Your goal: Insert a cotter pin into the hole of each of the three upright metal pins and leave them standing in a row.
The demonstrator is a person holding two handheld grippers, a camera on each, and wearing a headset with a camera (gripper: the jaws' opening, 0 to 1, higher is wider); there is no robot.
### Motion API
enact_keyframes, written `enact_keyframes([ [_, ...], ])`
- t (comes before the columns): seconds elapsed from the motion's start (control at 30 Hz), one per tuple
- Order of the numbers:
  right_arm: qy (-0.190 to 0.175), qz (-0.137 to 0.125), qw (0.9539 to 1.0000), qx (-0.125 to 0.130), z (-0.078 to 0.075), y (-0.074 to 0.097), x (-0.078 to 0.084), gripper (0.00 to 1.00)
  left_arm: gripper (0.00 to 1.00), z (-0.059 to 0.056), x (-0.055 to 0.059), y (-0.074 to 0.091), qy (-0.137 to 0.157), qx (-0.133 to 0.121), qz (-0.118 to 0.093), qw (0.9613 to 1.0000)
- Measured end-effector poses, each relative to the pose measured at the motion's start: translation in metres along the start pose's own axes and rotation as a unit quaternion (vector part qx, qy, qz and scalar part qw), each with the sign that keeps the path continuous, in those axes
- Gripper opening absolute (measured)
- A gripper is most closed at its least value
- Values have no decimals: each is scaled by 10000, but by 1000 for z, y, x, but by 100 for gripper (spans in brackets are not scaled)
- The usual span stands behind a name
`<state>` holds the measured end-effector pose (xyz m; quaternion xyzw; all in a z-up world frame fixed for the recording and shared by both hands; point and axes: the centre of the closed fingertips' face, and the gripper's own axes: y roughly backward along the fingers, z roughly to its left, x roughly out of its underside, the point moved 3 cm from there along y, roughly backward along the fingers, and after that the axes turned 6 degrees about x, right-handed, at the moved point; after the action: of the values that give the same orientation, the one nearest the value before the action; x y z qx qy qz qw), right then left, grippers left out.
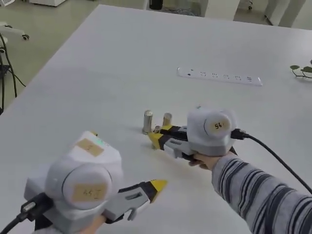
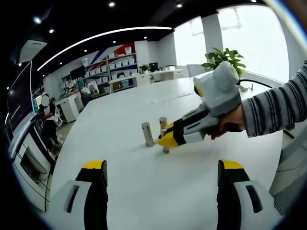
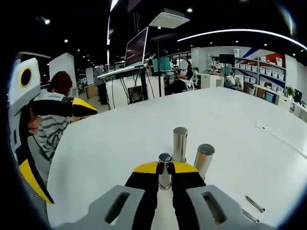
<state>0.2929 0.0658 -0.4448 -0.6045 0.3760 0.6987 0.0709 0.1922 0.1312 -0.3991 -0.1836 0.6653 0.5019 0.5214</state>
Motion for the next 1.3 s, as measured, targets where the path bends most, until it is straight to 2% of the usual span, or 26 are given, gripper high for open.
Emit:
enact_keyframes([
  [0.33, 191, -67, 9992, -356, 3, 27, 6, 4, 94, -5, -2, -2, -113, 77, -13, 9999],
  [0.53, 316, -8, 9981, -538, 9, 41, 15, 4, 94, -6, -3, -1, -114, 99, -39, 9999],
  [0.6, 460, 72, 9974, -556, 10, 45, 20, 4, 94, -7, -3, -1, -140, 107, -19, 9998],
  [0.67, 445, 87, 9973, -572, 11, 49, 23, 4, 94, -8, -3, -1, -145, 134, -18, 9998],
  [0.87, 401, 81, 9974, -593, 10, 56, 27, 4, 94, -9, -3, -1, -170, 164, -5, 9997],
  [0.93, 539, 90, 9966, -621, 11, 57, 28, 4, 94, -9, -4, -1, -173, 165, -6, 9997],
  [1.3, 600, 120, 9960, -653, 13, 59, 30, 5, 93, -9, -2, -1, -118, 173, 28, 9998],
])
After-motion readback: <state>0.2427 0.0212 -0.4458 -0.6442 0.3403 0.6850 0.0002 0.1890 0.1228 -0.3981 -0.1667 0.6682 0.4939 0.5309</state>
